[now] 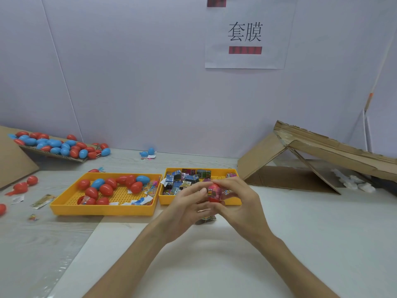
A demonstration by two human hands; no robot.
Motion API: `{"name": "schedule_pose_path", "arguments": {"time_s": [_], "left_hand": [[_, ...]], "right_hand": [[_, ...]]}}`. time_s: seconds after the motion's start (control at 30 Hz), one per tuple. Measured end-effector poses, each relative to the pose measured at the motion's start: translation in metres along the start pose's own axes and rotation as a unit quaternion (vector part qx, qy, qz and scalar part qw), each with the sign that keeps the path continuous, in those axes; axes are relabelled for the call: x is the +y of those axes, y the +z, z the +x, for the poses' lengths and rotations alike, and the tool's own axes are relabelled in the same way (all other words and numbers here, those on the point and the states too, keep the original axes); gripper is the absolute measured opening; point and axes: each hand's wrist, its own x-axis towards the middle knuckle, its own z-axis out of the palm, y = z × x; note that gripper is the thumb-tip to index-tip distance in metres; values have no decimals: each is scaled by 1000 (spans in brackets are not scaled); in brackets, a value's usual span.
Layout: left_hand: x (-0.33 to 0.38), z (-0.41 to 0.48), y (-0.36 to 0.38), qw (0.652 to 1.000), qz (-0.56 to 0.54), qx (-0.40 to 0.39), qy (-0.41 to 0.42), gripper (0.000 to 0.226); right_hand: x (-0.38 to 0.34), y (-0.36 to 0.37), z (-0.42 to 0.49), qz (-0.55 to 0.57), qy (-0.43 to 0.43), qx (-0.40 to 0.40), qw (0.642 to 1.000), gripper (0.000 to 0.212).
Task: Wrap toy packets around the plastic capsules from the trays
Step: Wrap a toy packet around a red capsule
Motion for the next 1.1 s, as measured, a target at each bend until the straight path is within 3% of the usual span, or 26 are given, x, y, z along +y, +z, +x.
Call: {"name": "schedule_pose_path", "arguments": {"time_s": [0.37,0.57,0.73,0.93,1.1], "left_hand": [[-2,3,-2,999,39,-1,-13,45],[0,2,-1,1000,16,2,-14,51],[0,1,1,999,6,-28,-33,51],[-2,4,-1,998,37,38,22,57],[-4,4,-2,997,70,10,20,50]], "right_hand": [[-1,-1,-2,-46,-29,-17,998,38],[-3,1,0,-15,4,-29,999,49],[-5,-1,0,9,28,-14,999,44],[-4,0,-1,-20,4,-18,1000,44],[-2,0,-2,-37,-15,-31,999,42]]}}
